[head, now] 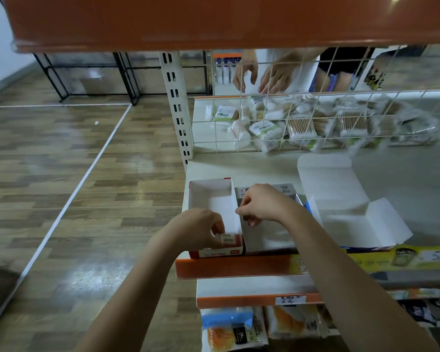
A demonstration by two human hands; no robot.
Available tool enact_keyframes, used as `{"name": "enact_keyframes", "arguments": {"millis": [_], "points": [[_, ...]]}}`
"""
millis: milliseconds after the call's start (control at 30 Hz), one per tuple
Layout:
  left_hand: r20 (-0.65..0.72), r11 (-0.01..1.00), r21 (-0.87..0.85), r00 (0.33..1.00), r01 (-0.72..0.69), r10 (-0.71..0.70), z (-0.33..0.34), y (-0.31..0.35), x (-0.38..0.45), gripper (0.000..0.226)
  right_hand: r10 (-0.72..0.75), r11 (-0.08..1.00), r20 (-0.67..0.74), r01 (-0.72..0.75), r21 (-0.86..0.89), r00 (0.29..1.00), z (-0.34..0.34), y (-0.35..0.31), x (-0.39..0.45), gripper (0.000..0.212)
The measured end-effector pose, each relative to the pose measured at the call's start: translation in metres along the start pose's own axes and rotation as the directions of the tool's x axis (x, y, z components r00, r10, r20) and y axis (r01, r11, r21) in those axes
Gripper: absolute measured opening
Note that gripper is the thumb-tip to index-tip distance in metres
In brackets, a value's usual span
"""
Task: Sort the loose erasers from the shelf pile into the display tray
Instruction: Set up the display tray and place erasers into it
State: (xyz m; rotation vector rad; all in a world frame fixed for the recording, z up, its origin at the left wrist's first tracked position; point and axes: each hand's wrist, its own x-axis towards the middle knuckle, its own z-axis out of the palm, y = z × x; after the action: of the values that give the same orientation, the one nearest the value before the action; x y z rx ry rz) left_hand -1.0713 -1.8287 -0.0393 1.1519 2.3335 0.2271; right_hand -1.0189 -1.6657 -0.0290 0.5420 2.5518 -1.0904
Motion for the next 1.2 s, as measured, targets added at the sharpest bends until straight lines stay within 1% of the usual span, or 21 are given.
{"name": "enact_keyframes", "arguments": {"millis": [67, 233, 300, 433, 600, 833, 967, 1033, 1067, 1133, 1200], "points": [[0.046, 1.0, -0.016, 0.999, 0.0, 0.001, -0.004, -0.001, 0.002, 0.033, 0.0, 1.0, 0.003, -0.001, 0.002, 1.0, 0.0, 0.0, 0.0, 0.022], [0.107, 1.0, -0.03, 0.994, -0.006, 0.009, -0.011, -0.002, 0.009, 0.026, 0.007, 1.0, 0.01, -0.007, 0.005, 1.0, 0.0, 0.001, 0.0, 0.023], [0.152, 0.999, -0.041, 0.988, -0.012, 0.018, -0.015, -0.001, 0.012, 0.028, 0.013, 1.0, 0.008, -0.013, 0.013, 1.0, 0.0, 0.001, 0.0, 0.023], [0.227, 0.999, 0.001, 0.973, -0.045, 0.044, -0.017, 0.001, 0.017, 0.031, 0.026, 0.999, 0.003, -0.026, 0.021, 1.0, 0.002, 0.001, 0.0, 0.023], [0.242, 0.999, 0.011, 0.969, -0.049, 0.045, -0.012, 0.001, 0.021, 0.029, 0.034, 0.999, 0.002, -0.034, 0.025, 0.999, 0.004, 0.005, -0.001, 0.024], [0.18, 0.995, 0.045, 0.98, -0.089, 0.08, -0.007, 0.003, 0.018, 0.026, 0.052, 0.993, 0.009, -0.053, 0.106, 0.999, 0.009, 0.007, -0.004, 0.025], [0.162, 0.99, 0.078, 0.981, -0.118, 0.104, -0.007, 0.004, 0.015, 0.029, 0.049, 0.997, -0.021, -0.048, 0.064, 0.999, 0.012, 0.006, -0.006, 0.025], [0.127, 0.984, 0.122, 0.985, -0.131, 0.116, -0.011, 0.006, 0.013, 0.03, 0.036, 0.999, -0.038, -0.035, 0.03, 0.999, 0.009, 0.006, -0.009, 0.023], [0.086, 0.979, 0.155, 0.989, -0.132, 0.12, -0.014, 0.008, 0.014, 0.03, 0.022, 1.0, -0.052, -0.021, 0.012, 0.998, 0.006, 0.005, -0.011, 0.022], [-0.059, 0.969, 0.216, 0.989, -0.119, 0.135, -0.022, 0.012, 0.018, 0.026, -0.031, 0.997, -0.117, 0.023, -0.07, 0.993, -0.003, 0.005, -0.015, 0.021], [-0.206, 0.958, 0.26, 0.963, -0.117, 0.174, -0.031, 0.022, 0.026, 0.023, -0.1, 0.979, -0.188, 0.062, -0.194, 0.977, -0.016, 0.006, -0.023, 0.021]]}}
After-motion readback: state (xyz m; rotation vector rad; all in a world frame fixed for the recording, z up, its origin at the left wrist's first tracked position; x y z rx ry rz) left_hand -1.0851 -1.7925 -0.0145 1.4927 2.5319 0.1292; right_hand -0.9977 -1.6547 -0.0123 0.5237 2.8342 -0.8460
